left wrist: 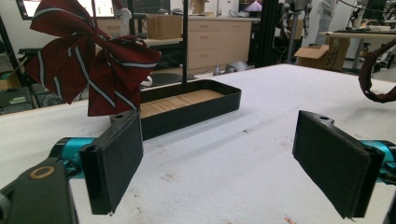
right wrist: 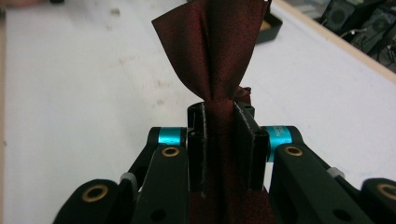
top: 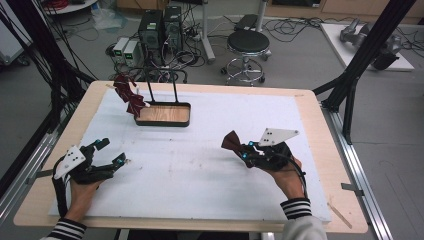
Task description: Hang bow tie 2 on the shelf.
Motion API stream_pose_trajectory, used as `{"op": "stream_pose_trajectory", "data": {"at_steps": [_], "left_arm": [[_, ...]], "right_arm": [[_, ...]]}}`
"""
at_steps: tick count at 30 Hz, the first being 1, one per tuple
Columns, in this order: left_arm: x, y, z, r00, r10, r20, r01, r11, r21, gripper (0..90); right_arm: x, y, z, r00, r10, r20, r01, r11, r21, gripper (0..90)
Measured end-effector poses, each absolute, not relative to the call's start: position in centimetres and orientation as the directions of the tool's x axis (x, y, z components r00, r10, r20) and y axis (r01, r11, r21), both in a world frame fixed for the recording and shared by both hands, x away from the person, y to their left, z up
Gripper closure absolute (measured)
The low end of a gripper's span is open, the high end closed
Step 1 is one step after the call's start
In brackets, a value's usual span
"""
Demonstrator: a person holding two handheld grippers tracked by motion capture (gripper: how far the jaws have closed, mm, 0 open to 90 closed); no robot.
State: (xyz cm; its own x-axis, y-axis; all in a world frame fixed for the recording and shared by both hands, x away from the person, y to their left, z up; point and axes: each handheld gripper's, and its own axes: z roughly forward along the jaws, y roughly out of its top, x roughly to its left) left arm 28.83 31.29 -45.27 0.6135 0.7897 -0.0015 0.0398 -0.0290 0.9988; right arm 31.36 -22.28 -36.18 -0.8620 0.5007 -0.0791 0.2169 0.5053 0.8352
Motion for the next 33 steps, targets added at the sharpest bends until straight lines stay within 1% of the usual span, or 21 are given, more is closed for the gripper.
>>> {"op": "stream_pose_trajectory", "data": {"at_steps": [3, 14, 19, 25, 31, 33], "left_arm": [[28.8, 31.3, -45.3, 0.613, 0.790, -0.002, 0.040, -0.029, 0.999, 16.5], [28.8, 31.3, -45.3, 0.613, 0.790, -0.003, 0.040, -0.027, 0.999, 16.5], [28.8, 31.3, -45.3, 0.613, 0.790, -0.004, 0.040, -0.026, 0.999, 16.5], [28.8, 31.3, -45.3, 0.614, 0.790, -0.006, 0.041, -0.024, 0.999, 16.5], [28.8, 31.3, -45.3, 0.612, 0.791, -0.010, 0.042, -0.019, 0.999, 16.5], [28.8, 31.3, -45.3, 0.612, 0.791, -0.011, 0.042, -0.019, 0.999, 16.5]], "right_arm": [[31.6, -22.1, -35.8, -0.859, 0.509, -0.059, 0.215, 0.463, 0.860, 76.2], [32.5, -20.8, -35.1, -0.843, 0.538, 0.012, 0.236, 0.349, 0.907, 76.2], [32.9, -20.2, -34.8, -0.844, 0.536, 0.038, 0.231, 0.298, 0.926, 76.2], [33.5, -19.0, -34.5, -0.847, 0.531, 0.031, 0.213, 0.285, 0.935, 76.2], [34.2, -18.0, -34.2, -0.838, 0.542, 0.053, 0.214, 0.238, 0.948, 76.2], [34.3, -17.6, -34.0, -0.838, 0.545, 0.039, 0.198, 0.236, 0.951, 76.3]]}}
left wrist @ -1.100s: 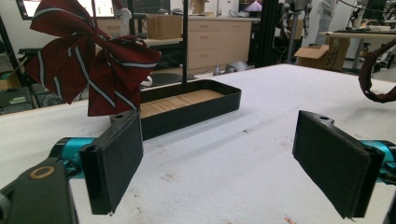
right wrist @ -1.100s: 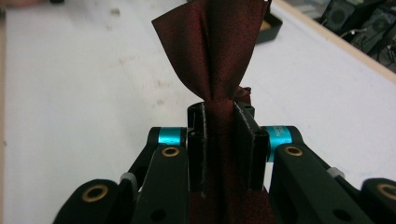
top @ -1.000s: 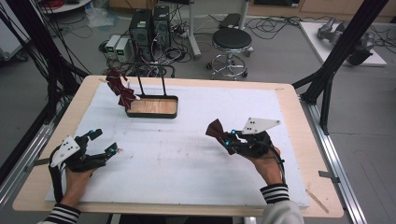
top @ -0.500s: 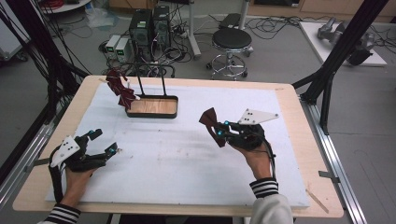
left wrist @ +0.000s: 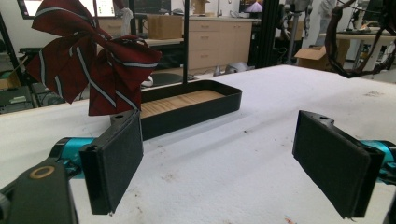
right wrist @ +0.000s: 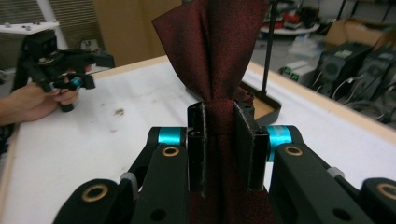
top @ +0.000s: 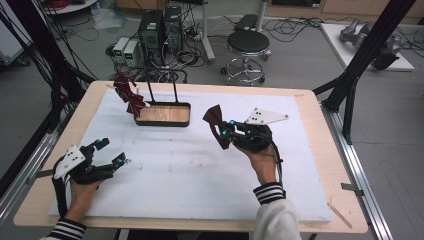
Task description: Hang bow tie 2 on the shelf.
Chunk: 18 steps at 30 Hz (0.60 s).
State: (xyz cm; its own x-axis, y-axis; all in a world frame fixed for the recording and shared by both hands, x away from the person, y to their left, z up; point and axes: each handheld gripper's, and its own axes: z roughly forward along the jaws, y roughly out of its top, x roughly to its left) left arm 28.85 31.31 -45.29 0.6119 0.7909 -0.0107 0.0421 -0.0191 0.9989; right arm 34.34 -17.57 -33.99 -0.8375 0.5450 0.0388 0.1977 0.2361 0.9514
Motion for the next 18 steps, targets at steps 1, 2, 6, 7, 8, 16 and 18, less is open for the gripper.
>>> {"op": "stream_pose_trajectory", "data": {"at_steps": [1, 2, 6, 7, 8, 16, 18], "left_arm": [[28.8, 31.3, -45.3, 0.612, 0.791, -0.011, 0.042, -0.019, 0.999, 16.5], [28.8, 31.3, -45.3, 0.612, 0.791, -0.011, 0.043, -0.019, 0.999, 16.5], [28.8, 31.3, -45.3, 0.612, 0.791, -0.011, 0.042, -0.018, 0.999, 16.5], [28.8, 31.3, -45.3, 0.612, 0.791, -0.011, 0.043, -0.019, 0.999, 16.5], [28.9, 31.3, -45.3, 0.612, 0.791, -0.011, 0.043, -0.019, 0.999, 16.5], [28.9, 31.3, -45.3, 0.612, 0.791, -0.012, 0.043, -0.018, 0.999, 16.5], [28.9, 31.4, -45.3, 0.611, 0.791, -0.012, 0.043, -0.018, 0.999, 16.5]], "right_arm": [[34.4, -17.4, -33.8, -0.838, 0.544, 0.040, 0.196, 0.232, 0.953, 76.2], [34.6, -17.2, -33.7, -0.840, 0.542, 0.044, 0.195, 0.225, 0.955, 76.2], [35.0, -16.5, -33.2, -0.844, 0.535, 0.041, 0.181, 0.213, 0.960, 76.2], [35.1, -16.3, -33.1, -0.845, 0.534, 0.041, 0.181, 0.212, 0.960, 76.2], [35.3, -16.1, -33.0, -0.845, 0.533, 0.036, 0.176, 0.213, 0.961, 76.2], [36.6, -14.5, -31.9, -0.846, 0.532, 0.036, 0.163, 0.195, 0.967, 76.2], [37.0, -14.1, -31.6, -0.845, 0.534, 0.035, 0.160, 0.188, 0.969, 76.2]]}}
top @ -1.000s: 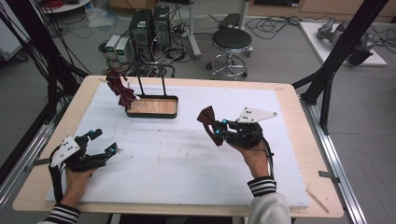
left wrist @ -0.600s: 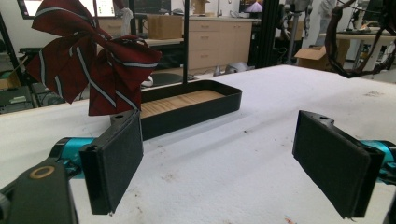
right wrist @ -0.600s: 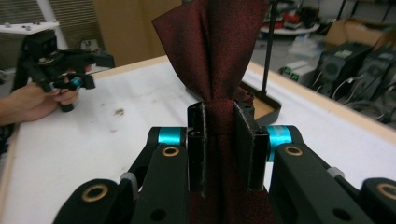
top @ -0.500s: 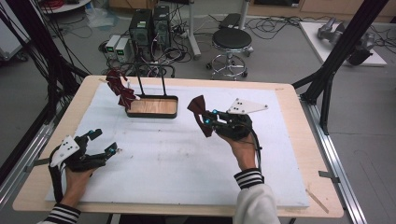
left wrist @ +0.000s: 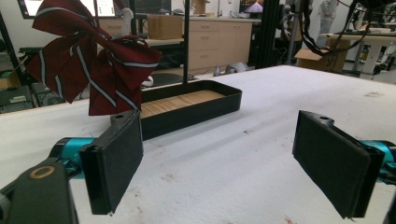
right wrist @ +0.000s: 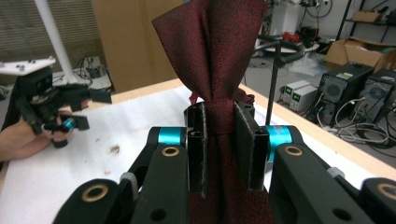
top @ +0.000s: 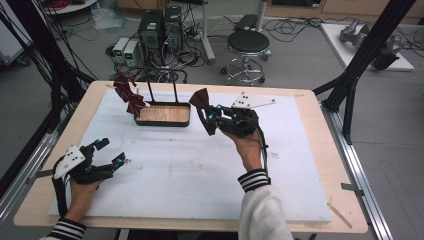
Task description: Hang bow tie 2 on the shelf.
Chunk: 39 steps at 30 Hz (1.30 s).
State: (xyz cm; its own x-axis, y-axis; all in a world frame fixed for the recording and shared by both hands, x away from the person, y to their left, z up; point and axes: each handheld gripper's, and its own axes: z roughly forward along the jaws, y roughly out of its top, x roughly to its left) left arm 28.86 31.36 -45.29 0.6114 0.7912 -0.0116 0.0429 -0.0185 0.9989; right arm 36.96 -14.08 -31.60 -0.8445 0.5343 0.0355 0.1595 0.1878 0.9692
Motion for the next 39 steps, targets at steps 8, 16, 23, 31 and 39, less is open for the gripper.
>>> {"op": "stream_pose_trajectory", "data": {"at_steps": [8, 16, 23, 31, 39], "left_arm": [[28.9, 31.4, -45.3, 0.611, 0.791, -0.014, 0.043, -0.015, 0.999, 16.5], [28.8, 31.3, -45.3, 0.612, 0.791, -0.010, 0.039, -0.017, 0.999, 16.5], [28.8, 31.4, -45.3, 0.613, 0.790, -0.018, 0.040, -0.008, 0.999, 16.5], [28.8, 31.4, -45.3, 0.612, 0.791, -0.021, 0.040, -0.005, 0.999, 16.5], [28.8, 31.5, -45.3, 0.612, 0.790, -0.020, 0.042, -0.008, 0.999, 16.5]], "right_arm": [[38.0, -13.1, -30.9, -0.828, 0.559, 0.046, 0.162, 0.160, 0.974, 76.2], [39.4, -11.9, -30.1, -0.837, 0.544, 0.059, 0.166, 0.151, 0.975, 76.2], [40.7, -10.3, -29.6, -0.842, 0.536, 0.056, 0.157, 0.145, 0.977, 76.2], [42.3, -8.8, -29.4, -0.841, 0.537, 0.065, 0.167, 0.144, 0.975, 76.2], [43.9, -7.9, -29.0, -0.832, 0.550, 0.070, 0.174, 0.140, 0.975, 76.2]]}}
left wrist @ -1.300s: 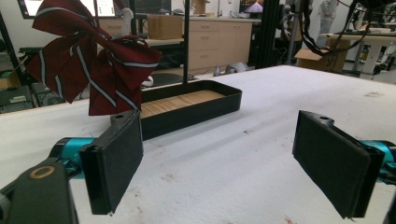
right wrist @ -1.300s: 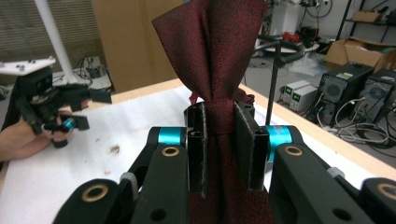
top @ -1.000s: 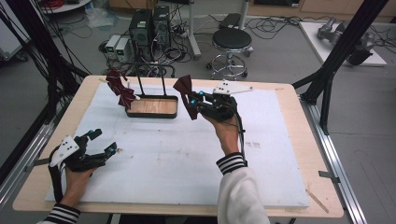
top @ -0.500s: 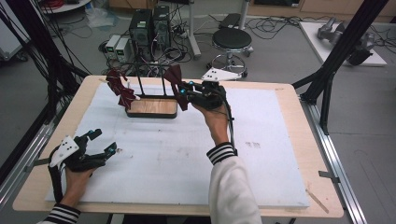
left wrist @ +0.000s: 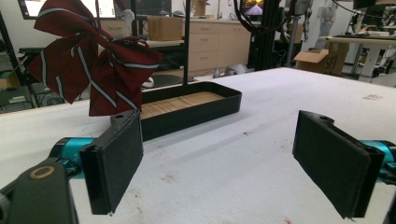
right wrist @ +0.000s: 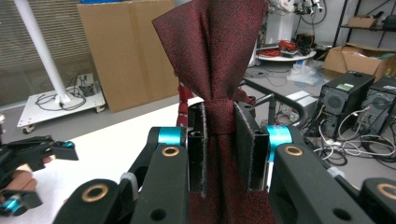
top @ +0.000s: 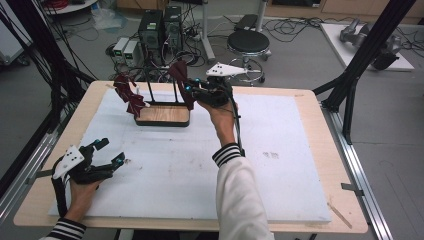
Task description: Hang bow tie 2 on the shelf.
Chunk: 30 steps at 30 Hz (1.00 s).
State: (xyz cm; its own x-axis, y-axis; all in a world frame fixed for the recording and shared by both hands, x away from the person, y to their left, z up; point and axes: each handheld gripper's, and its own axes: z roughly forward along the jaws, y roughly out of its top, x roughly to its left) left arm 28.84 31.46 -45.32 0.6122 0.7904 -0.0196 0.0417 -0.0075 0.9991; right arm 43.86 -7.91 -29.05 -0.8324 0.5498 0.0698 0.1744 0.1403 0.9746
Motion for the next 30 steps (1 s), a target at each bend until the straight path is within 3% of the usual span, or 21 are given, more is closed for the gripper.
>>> {"op": "stream_pose_trajectory", "data": {"at_steps": [30], "left_arm": [[28.8, 31.4, -45.3, 0.612, 0.790, -0.020, 0.038, -0.004, 0.999, 16.5]], "right_arm": [[47.7, -8.1, -30.8, -0.745, 0.656, 0.117, 0.238, 0.098, 0.966, 76.2]]}}
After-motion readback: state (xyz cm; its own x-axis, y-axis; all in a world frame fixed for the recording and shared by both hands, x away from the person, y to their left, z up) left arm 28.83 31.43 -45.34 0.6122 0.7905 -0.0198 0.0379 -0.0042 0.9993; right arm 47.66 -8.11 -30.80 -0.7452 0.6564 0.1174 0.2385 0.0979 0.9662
